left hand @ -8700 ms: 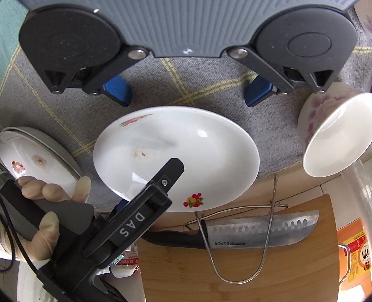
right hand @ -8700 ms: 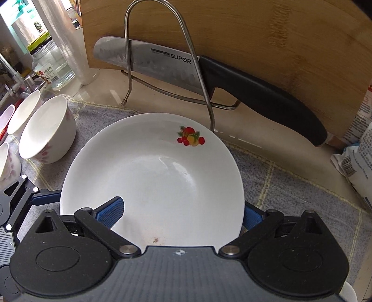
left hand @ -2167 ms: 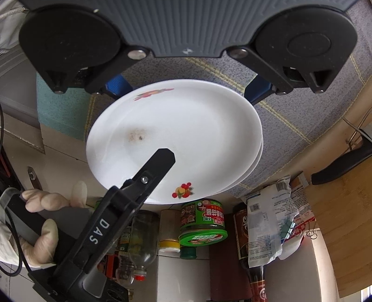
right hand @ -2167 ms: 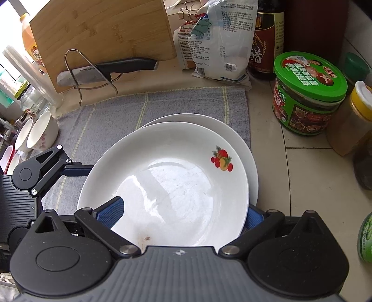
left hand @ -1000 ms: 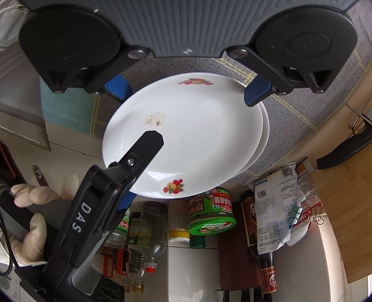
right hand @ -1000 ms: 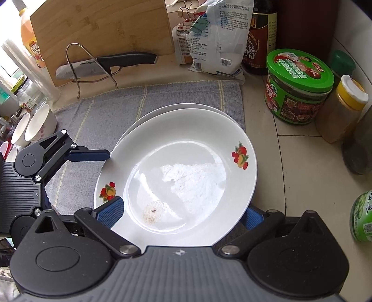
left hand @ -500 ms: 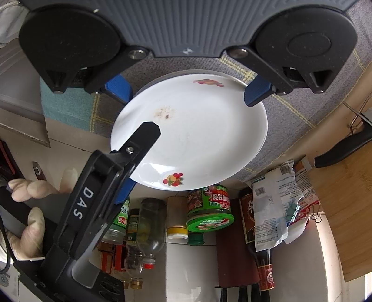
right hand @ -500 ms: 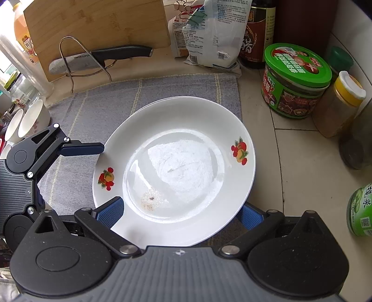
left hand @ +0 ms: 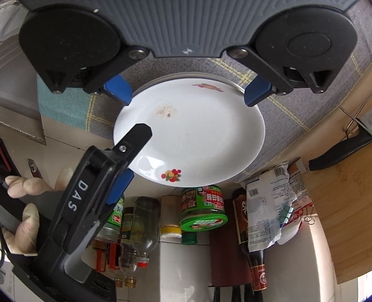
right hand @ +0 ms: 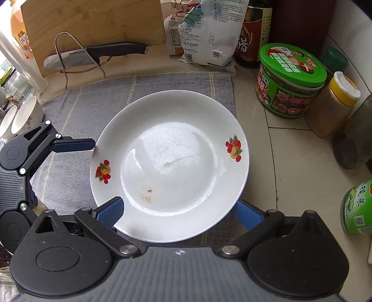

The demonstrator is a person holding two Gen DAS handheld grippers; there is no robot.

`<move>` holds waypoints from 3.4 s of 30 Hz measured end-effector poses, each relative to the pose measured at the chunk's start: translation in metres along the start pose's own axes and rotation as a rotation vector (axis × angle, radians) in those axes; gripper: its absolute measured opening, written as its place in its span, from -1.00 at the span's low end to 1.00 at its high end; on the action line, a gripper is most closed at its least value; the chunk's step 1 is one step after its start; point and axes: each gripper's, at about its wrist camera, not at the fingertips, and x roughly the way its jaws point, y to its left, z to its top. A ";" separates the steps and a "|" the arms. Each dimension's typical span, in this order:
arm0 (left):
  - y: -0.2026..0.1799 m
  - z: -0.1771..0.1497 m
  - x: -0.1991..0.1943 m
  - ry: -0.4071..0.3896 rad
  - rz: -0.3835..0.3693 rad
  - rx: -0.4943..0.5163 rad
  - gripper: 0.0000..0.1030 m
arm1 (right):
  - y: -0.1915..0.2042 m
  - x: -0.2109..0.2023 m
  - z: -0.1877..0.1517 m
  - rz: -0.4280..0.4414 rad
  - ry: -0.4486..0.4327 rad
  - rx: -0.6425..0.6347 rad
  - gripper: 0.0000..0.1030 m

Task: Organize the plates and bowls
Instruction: 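Open the right gripper and pull it back from the stack, then move the right gripper to the rim of a white bowl on the mat, then close the right gripper on the bowl rim and lift it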

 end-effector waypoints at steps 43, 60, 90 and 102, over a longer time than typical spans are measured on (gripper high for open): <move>0.031 -0.173 -0.185 0.006 0.424 -0.419 0.99 | 0.217 0.018 -0.030 0.004 -0.283 -0.230 1.00; 0.088 -0.261 -0.249 0.028 0.515 -0.492 0.99 | 0.348 0.047 -0.028 0.069 -0.251 -0.341 1.00; 0.123 -0.266 -0.235 -0.004 0.528 -0.486 0.98 | 0.413 0.086 0.004 0.245 -0.159 -0.456 1.00; 0.130 -0.258 -0.240 -0.060 0.534 -0.459 0.79 | 0.436 0.097 0.022 0.316 -0.151 -0.494 1.00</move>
